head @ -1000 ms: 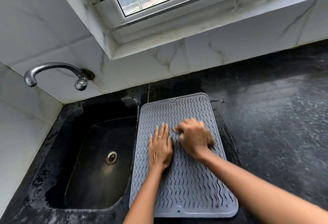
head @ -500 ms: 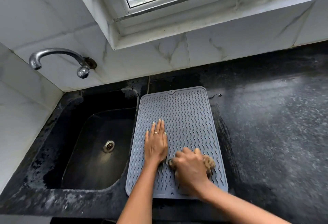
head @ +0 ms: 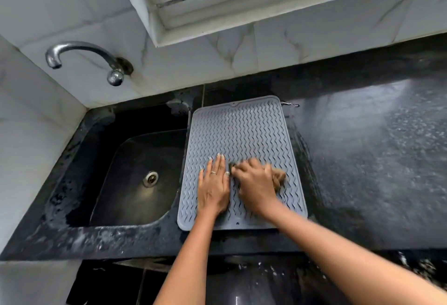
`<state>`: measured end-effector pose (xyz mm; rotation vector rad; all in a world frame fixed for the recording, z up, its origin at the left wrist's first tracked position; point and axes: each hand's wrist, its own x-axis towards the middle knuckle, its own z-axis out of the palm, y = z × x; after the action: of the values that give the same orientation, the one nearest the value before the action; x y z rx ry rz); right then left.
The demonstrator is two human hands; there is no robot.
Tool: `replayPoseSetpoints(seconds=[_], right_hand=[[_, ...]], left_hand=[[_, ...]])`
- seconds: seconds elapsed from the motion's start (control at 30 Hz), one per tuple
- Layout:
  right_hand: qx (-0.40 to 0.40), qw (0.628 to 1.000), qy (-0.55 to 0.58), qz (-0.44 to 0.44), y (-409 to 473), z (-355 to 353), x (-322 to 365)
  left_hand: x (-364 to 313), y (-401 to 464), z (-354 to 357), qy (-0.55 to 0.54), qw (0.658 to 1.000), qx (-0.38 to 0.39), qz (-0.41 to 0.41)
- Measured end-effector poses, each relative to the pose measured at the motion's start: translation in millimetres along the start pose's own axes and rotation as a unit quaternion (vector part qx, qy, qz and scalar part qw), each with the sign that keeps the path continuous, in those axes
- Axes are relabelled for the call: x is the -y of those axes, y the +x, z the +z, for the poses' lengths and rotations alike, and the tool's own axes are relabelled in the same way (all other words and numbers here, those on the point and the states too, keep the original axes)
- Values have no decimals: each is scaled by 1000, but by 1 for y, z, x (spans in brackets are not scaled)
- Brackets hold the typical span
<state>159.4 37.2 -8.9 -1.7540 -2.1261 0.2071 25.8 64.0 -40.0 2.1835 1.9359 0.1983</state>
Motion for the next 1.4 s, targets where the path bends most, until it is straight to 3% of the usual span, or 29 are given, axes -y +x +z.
replayPoseSetpoints(seconds=[0.17, 0.23, 0.33, 0.43, 0.57, 0.7, 0.77, 0.87, 1.0, 1.13, 1.2, 1.3, 1.4], right_hand=[[6, 998, 20, -52, -49, -15, 12], [19, 997, 65, -25, -30, -24, 7], [-53, 988, 131, 69, 10, -29, -7], [42, 992, 50, 106, 32, -24, -12], [23, 997, -46, 62, -12, -12, -4], [-44, 999, 6, -3, -88, -14, 7], [-36, 999, 21, -19, -108, -21, 11], [3, 999, 47, 2, -99, -35, 13], [-42, 991, 104, 72, -64, -39, 14], [17, 999, 20, 39, -50, -24, 25], [5, 1000, 9, 9, -67, -21, 25], [19, 998, 37, -49, -95, -27, 24], [63, 993, 96, -14, -81, -37, 21]], left_hand=[[-3, -4, -5, 4, 1000, 6, 2], [-7, -6, -7, -1, 1000, 16, -7], [-11, -19, -7, -1, 1000, 14, -14], [-8, -35, -3, -5, 1000, 3, -7], [-4, -43, -3, 1, 1000, 11, 0], [-6, -43, -4, 10, 1000, 14, -3], [-8, -44, -5, 10, 1000, 20, -6], [-9, -45, -8, 15, 999, 34, -11], [-7, -45, -16, 24, 997, 75, -4], [6, -56, -15, 12, 998, 65, 3], [9, -60, -11, 22, 999, 50, -1], [10, -60, -8, 20, 999, 44, -4], [11, -60, -7, 15, 999, 43, -1]])
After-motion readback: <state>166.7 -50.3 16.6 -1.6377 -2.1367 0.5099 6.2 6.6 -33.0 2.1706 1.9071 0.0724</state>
